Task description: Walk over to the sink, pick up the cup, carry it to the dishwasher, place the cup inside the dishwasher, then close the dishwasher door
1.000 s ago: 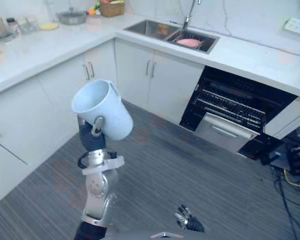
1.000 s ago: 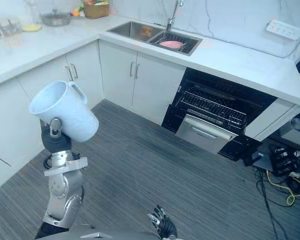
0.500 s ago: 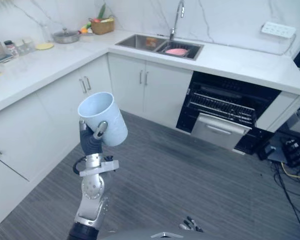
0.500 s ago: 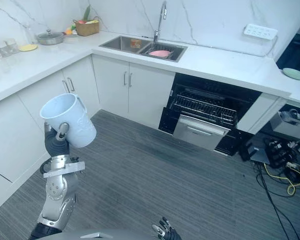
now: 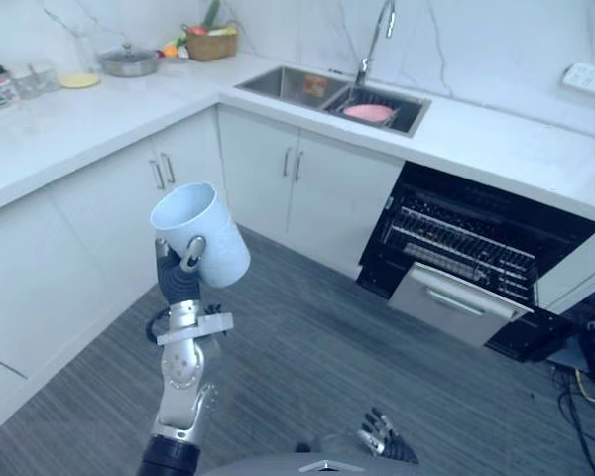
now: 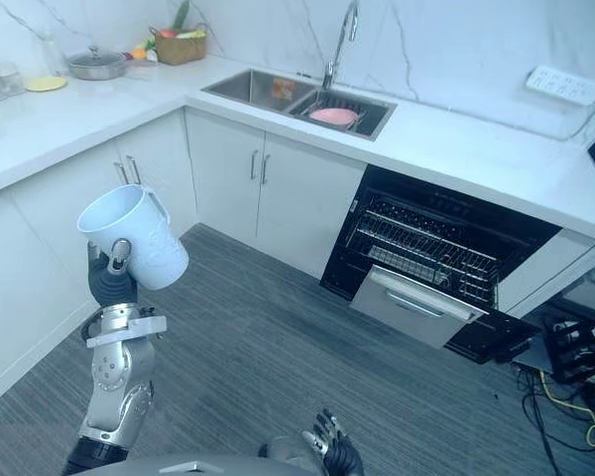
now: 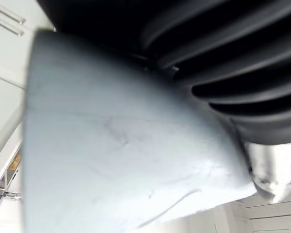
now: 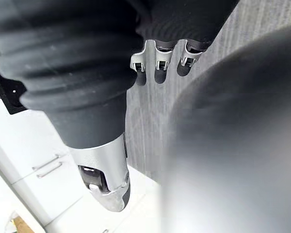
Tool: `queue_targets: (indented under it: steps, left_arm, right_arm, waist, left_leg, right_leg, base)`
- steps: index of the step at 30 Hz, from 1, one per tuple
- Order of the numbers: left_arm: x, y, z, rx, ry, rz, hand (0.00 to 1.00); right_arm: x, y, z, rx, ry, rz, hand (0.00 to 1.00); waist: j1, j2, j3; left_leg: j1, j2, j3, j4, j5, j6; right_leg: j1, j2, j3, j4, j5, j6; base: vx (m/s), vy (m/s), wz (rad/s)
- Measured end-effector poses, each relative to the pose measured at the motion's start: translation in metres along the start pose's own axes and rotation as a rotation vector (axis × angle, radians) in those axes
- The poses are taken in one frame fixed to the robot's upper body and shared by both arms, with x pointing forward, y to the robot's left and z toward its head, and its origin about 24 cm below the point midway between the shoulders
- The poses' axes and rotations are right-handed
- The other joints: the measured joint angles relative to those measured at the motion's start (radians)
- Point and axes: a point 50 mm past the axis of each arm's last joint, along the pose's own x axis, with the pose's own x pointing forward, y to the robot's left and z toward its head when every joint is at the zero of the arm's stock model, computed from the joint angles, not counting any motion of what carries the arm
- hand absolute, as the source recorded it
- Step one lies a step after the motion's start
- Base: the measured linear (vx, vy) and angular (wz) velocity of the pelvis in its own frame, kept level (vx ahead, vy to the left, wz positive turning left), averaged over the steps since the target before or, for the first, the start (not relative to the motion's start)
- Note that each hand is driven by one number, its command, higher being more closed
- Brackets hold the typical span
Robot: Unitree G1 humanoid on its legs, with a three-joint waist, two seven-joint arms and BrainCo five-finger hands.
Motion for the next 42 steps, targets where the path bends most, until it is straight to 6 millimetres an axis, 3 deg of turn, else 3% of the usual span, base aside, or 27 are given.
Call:
queue_targets:
  steps: [2, 4, 5, 7, 9, 11, 12, 13, 14, 15, 16, 19, 21, 22, 23, 24, 25, 26, 27, 28, 30, 32, 33, 35, 38, 40, 42]
  left_arm:
    - [0.001, -0.002, 0.0, -0.008, -0.004, 0.002, 1.0]
    - [0.0, -0.005, 0.003, -0.036, -0.018, 0.02, 1.0]
    - [-0.001, -0.005, 0.002, -0.042, -0.014, 0.026, 1.0]
    - [0.0, 0.001, 0.006, -0.027, -0.035, 0.038, 1.0]
    - [0.004, 0.008, 0.013, -0.01, -0.082, 0.048, 1.0]
    - [0.006, 0.015, 0.017, 0.005, -0.1, 0.059, 1.0]
    - [0.006, 0.016, 0.018, 0.003, -0.105, 0.058, 1.0]
    - [0.005, 0.016, 0.021, -0.002, -0.116, 0.058, 1.0]
    - [0.003, 0.02, 0.023, 0.016, -0.114, 0.056, 1.0]
    - [0.001, 0.023, 0.025, 0.024, -0.112, 0.057, 1.0]
    - [-0.006, 0.029, 0.028, 0.043, -0.105, 0.078, 1.0]
    - [-0.021, 0.03, 0.026, 0.05, -0.062, 0.081, 1.0]
    - [-0.022, 0.018, 0.028, 0.014, -0.072, 0.014, 1.0]
    - [-0.022, 0.009, 0.031, -0.015, -0.087, -0.036, 1.0]
    - [-0.02, 0.002, 0.031, -0.03, -0.09, -0.077, 1.0]
    - [-0.02, 0.0, 0.03, -0.033, -0.087, -0.092, 1.0]
    - [-0.021, -0.002, 0.03, -0.033, -0.083, -0.115, 1.0]
    - [-0.022, -0.002, 0.028, -0.019, -0.071, -0.129, 1.0]
    - [-0.022, -0.002, 0.028, -0.006, -0.07, -0.136, 1.0]
    - [-0.017, -0.005, 0.029, 0.004, -0.092, -0.15, 1.0]
    - [-0.005, -0.008, 0.03, 0.004, -0.126, -0.163, 1.0]
    - [0.002, -0.006, 0.024, 0.021, -0.103, -0.159, 1.0]
    - [0.001, -0.003, 0.016, 0.035, -0.062, -0.15, 1.0]
    - [-0.004, -0.002, 0.006, 0.041, 0.011, -0.142, 1.0]
    - [-0.005, -0.003, 0.005, 0.042, 0.012, -0.16, 1.0]
    - [-0.006, -0.008, 0.005, 0.028, 0.009, -0.185, 1.0]
    - [-0.009, -0.014, 0.004, 0.007, 0.018, -0.207, 1.0]
  right_arm:
    - [0.004, 0.004, 0.006, 0.001, -0.022, 0.012, 0.0]
    - [0.003, 0.003, 0.012, -0.013, -0.051, 0.013, 0.0]
    - [0.002, 0.002, 0.017, -0.024, -0.075, -0.004, 0.0]
    - [-0.001, -0.003, 0.028, -0.02, -0.154, -0.036, 0.0]
    - [0.002, -0.001, 0.05, -0.005, -0.28, -0.03, 0.0]
    - [0.002, -0.003, 0.08, -0.011, -0.424, -0.052, 0.0]
    - [0.0, -0.004, 0.095, -0.017, -0.49, -0.059, 0.0]
    - [-0.004, -0.004, 0.116, -0.038, -0.579, -0.065, 0.0]
    - [-0.004, -0.001, 0.12, -0.031, -0.598, -0.063, 0.0]
    - [-0.006, 0.006, 0.139, -0.041, -0.679, -0.042, 0.0]
    - [-0.009, 0.014, 0.16, -0.061, -0.762, -0.026, 0.0]
    - [-0.029, 0.034, 0.201, -0.05, -0.984, -0.03, 0.0]
    - [-0.05, 0.036, 0.212, -0.013, -1.118, -0.094, 0.0]
    - [-0.062, 0.033, 0.213, 0.025, -1.183, -0.156, 0.0]
    - [-0.067, 0.031, 0.208, 0.075, -1.213, -0.205, 0.0]
    - [-0.068, 0.032, 0.207, 0.097, -1.224, -0.22, 0.0]
    - [-0.071, 0.033, 0.202, 0.119, -1.231, -0.244, 0.0]
    - [-0.069, 0.029, 0.2, 0.115, -1.221, -0.277, 0.0]
    - [-0.067, 0.026, 0.198, 0.122, -1.213, -0.295, 0.0]
    - [-0.066, 0.025, 0.199, 0.13, -1.213, -0.307, 0.0]
    - [-0.064, 0.031, 0.2, 0.099, -1.205, -0.297, 0.0]
    - [-0.065, 0.037, 0.204, 0.077, -1.21, -0.278, 0.0]
    - [-0.071, 0.042, 0.211, 0.055, -1.241, -0.257, 0.0]
    - [-0.077, 0.047, 0.22, 0.019, -1.282, -0.228, 0.0]
    - [-0.074, 0.054, 0.225, 0.035, -1.298, -0.197, 0.0]
    - [-0.077, 0.059, 0.226, 0.037, -1.311, -0.181, 0.0]
    - [-0.092, 0.067, 0.232, 0.029, -1.368, -0.163, 0.0]
  waist:
    - [-0.011, 0.003, 0.007]
    - [0.001, 0.015, 0.036]
    - [0.019, 0.033, 0.043]
    - [0.04, 0.037, 0.043]
    - [0.055, 0.031, 0.041]
    - [0.068, 0.009, 0.044]
    - [0.068, 0.003, 0.044]
    - [0.072, 0.001, 0.041]
    - [0.067, -0.037, 0.037]
    - [0.065, -0.069, 0.042]
    - [0.075, -0.076, 0.057]
    - [0.075, -0.077, 0.047]
    - [0.066, -0.075, 0.036]
    - [0.058, -0.068, 0.034]
    - [0.052, -0.086, 0.044]
    - [0.049, -0.093, 0.049]
    - [0.041, -0.107, 0.056]
    - [0.018, -0.087, 0.057]
    - [0.004, -0.074, 0.042]
    - [-0.011, -0.051, 0.024]
    - [-0.03, -0.038, 0.023]
    - [-0.036, -0.044, 0.049]
    - [-0.041, -0.066, 0.051]
    - [-0.044, -0.012, 0.057]
    - [-0.039, 0.005, 0.086]
    - [-0.044, 0.006, 0.086]
    - [-0.062, 0.042, 0.091]
  left_leg:
    - [-0.063, 0.019, -0.031, 0.188, 0.033, -0.013]
    - [-0.249, 0.061, -0.077, 0.623, 0.164, -0.044]
    - [-0.336, 0.088, -0.072, 0.81, 0.162, -0.037]
    - [-0.432, 0.102, -0.035, 0.871, 0.129, 0.011]
    - [-0.499, 0.11, 0.016, 0.762, 0.088, 0.046]
    - [-0.498, 0.093, 0.105, 0.476, 0.071, 0.064]
    - [-0.477, 0.068, 0.118, 0.306, 0.102, 0.07]
    - [-0.42, 0.016, 0.099, 0.098, 0.266, 0.037]
    - [-0.393, -0.009, 0.13, 0.067, 0.274, 0.036]
    - [-0.379, -0.033, 0.128, 0.067, 0.279, 0.038]
    - [-0.399, -0.042, 0.051, 0.157, 0.255, 0.029]
    - [-0.395, -0.016, 0.04, 0.264, 0.18, 0.033]
    - [-0.378, -0.019, 0.046, 0.259, 0.119, 0.038]
    - [-0.353, -0.027, 0.058, 0.224, 0.048, 0.014]
    - [-0.317, -0.055, 0.081, 0.208, 0.034, 0.024]
    - [-0.285, -0.068, 0.099, 0.19, 0.03, 0.028]
    - [-0.215, -0.098, 0.144, 0.155, 0.019, 0.043]
    - [-0.153, -0.112, 0.165, 0.112, 0.017, 0.055]
    - [-0.133, -0.111, 0.175, 0.09, 0.02, 0.061]
    - [-0.11, -0.094, 0.207, 0.059, 0.025, 0.067]
    - [-0.084, -0.064, 0.247, 0.045, 0.038, 0.057]
    - [-0.049, -0.034, 0.283, 0.058, 0.04, 0.055]
    - [-0.013, -0.037, 0.277, 0.07, 0.031, 0.043]
    - [0.021, -0.017, 0.233, 0.018, 0.01, 0.029]
    - [0.105, -0.03, 0.248, -0.078, 0.026, 0.01]
    - [0.123, -0.04, 0.257, -0.083, 0.013, 0.014]
    - [0.131, -0.016, 0.257, -0.048, -0.046, 0.019]
  right_leg:
    - [0.069, 0.01, -0.023, -0.051, -0.025, -0.014]
    - [0.176, 0.03, -0.03, -0.111, -0.055, -0.041]
    - [0.238, 0.042, -0.028, -0.147, -0.063, -0.046]
    - [0.33, 0.037, -0.018, -0.217, -0.067, -0.043]
    - [0.361, 0.019, -0.009, -0.258, -0.068, -0.025]
    - [0.385, -0.03, 0.003, -0.272, -0.067, 0.004]
    - [0.387, -0.052, 0.01, -0.269, -0.071, 0.016]
    - [0.383, -0.077, 0.046, -0.254, -0.095, 0.05]
    - [0.382, -0.101, 0.077, -0.263, -0.108, 0.054]
    - [0.373, -0.114, 0.132, -0.287, -0.082, 0.039]
    - [0.372, -0.11, 0.175, -0.287, -0.074, 0.053]
    - [0.404, -0.114, 0.228, -0.31, -0.04, 0.086]
    - [0.4, -0.117, 0.233, -0.294, -0.05, 0.097]
    - [0.367, -0.119, 0.232, -0.218, -0.082, 0.107]
    - [0.295, -0.141, 0.231, -0.035, -0.115, 0.123]
    - [0.243, -0.156, 0.226, 0.084, -0.113, 0.125]
    - [0.149, -0.198, 0.222, 0.296, -0.051, 0.135]
    - [0.112, -0.23, 0.182, 0.395, 0.028, 0.123]
    - [0.099, -0.238, 0.157, 0.408, 0.041, 0.113]
    - [0.06, -0.238, 0.097, 0.392, -0.051, 0.092]
    - [0.018, -0.195, 0.005, 0.26, -0.116, 0.054]
    - [0.011, -0.134, -0.086, 0.073, -0.074, 0.012]
    - [0.025, -0.102, -0.131, -0.039, 0.045, -0.038]
    - [0.077, -0.039, -0.137, -0.108, 0.08, -0.05]
    - [0.057, -0.008, -0.134, -0.078, 0.079, -0.052]
    - [0.06, -0.008, -0.134, -0.065, 0.028, -0.065]
    - [0.061, -0.001, -0.169, -0.042, -0.026, -0.052]
  base:
    - [0.35, -0.191, 0.13]
    - [0.38, -0.106, 0.1]
    - [0.34, -0.011, -0.02]
    - [0.32, 0.036, -0.1]
    - [0.34, 0.106, -0.25]
    - [0.36, 0.193, -0.26]
    - [0.44, 0.291, -0.31]
    - [0.34, 0.242, -0.27]
    - [0.3, 0.216, -0.31]
    - [0.24, 0.136, -0.58]
    - [0.28, 0.132, -0.8]
    - [0.19, 0.126, -0.73]
    - [0.14, 0.13, -0.31]
    - [0.14, 0.13, -0.19]
    - [0.16, 0.141, -0.27]
    - [0.12, 0.079, -0.55]
    - [0.14, 0.082, -0.63]
    - [0.16, 0.104, -0.64]
    - [0.2, 0.123, -0.64]
    - [0.16, 0.081, -0.58]
    - [0.23, -0.023, -0.71]
    - [0.27, -0.13, -0.73]
    - [0.22, -0.093, -0.68]
    - [0.23, -0.065, -0.97]
    - [0.12, -0.041, -1.01]
    - [0.03, -0.019, -0.36]
    - [0.02, 0.01, 0.03]
